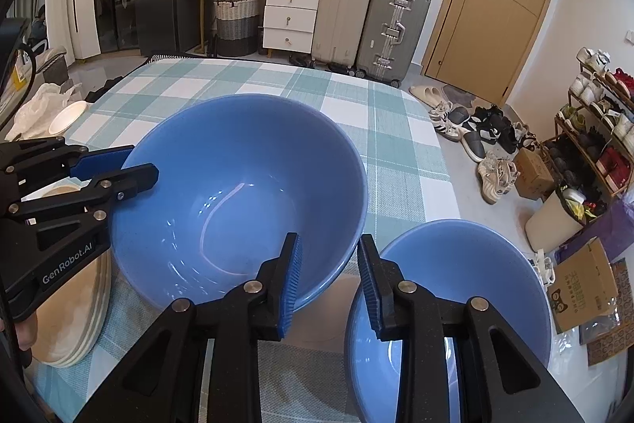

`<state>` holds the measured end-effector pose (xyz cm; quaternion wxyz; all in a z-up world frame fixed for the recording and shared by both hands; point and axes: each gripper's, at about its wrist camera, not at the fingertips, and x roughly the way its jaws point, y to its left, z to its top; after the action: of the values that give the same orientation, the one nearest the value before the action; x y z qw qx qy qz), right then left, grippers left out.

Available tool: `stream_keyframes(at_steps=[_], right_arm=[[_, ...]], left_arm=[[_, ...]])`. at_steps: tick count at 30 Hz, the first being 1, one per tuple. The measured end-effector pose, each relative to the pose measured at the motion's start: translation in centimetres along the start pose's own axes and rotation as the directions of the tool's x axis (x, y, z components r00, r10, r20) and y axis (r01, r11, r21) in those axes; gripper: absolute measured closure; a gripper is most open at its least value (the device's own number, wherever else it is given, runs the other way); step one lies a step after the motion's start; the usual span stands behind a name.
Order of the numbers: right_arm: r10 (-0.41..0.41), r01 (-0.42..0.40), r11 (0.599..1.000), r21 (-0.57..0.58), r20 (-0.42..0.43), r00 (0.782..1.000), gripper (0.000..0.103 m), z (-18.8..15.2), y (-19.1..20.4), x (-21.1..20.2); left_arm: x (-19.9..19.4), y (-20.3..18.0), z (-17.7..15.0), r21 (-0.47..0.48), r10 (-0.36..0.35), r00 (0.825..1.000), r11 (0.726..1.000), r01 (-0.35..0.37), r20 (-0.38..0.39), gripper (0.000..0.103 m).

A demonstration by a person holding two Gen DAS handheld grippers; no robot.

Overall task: Organize plates and bowls
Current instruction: 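Lower the held bowl onto the table beside the other bowl and open both grippers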

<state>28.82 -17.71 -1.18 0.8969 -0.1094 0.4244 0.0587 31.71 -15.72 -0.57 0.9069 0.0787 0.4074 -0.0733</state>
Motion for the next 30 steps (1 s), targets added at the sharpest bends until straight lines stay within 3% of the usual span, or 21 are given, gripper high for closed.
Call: stream_keyframes(at_steps=[7,10,13,17,19,20,27,30], right_arm=[[0.007,-0.007,1.000,0.009,-0.006,1.000,0.073,0.0,-0.1,0.2],[0.056,-0.056,0.998,0.039,-0.008,0.998,0.067,0.2,-0.5,0.2],[0.065,-0.064,0.997,0.041,-0.007,0.998,0.063,0.2,-0.6,0.1],[0.090,-0.091,0.995,0.033,0.029,0.996,0.051,0.3,-0.4,-0.7],[0.097,-0.098,0.995,0.024,0.049,0.994,0.042,0.3,-0.3,-1.3],[0.103,-0.104,0.994,0.023,0.058,0.993,0.033,0.3,-0.3,-1.6],[0.094,-0.099,0.994,0.040,0.119,0.988,0.005,0.3,-1.0,-4.7],[0.085,-0.094,0.994,0.058,0.134,0.987,0.002,0.0,-1.4,-5.9]], left_arm=[[0.3,-0.2,-0.1,-0.001,-0.013,1.000,1.000,0.013,-0.010,0.080],[0.5,-0.2,-0.1,0.000,-0.011,1.000,1.000,0.011,-0.017,0.079],[0.3,-0.1,-0.1,-0.010,-0.045,0.999,0.999,0.044,-0.018,0.067],[-0.6,-0.3,0.1,-0.005,-0.046,0.999,0.999,0.046,0.009,0.044],[-1.0,-0.1,0.3,-0.013,-0.044,0.999,0.999,0.044,0.020,0.028],[-1.3,0.0,0.3,-0.018,-0.044,0.999,0.999,0.044,0.028,0.028],[-3.6,1.2,0.0,-0.065,-0.101,0.994,0.992,0.104,0.052,0.022],[-4.4,1.4,-0.2,-0.074,-0.111,0.992,0.991,0.115,0.060,0.015]])
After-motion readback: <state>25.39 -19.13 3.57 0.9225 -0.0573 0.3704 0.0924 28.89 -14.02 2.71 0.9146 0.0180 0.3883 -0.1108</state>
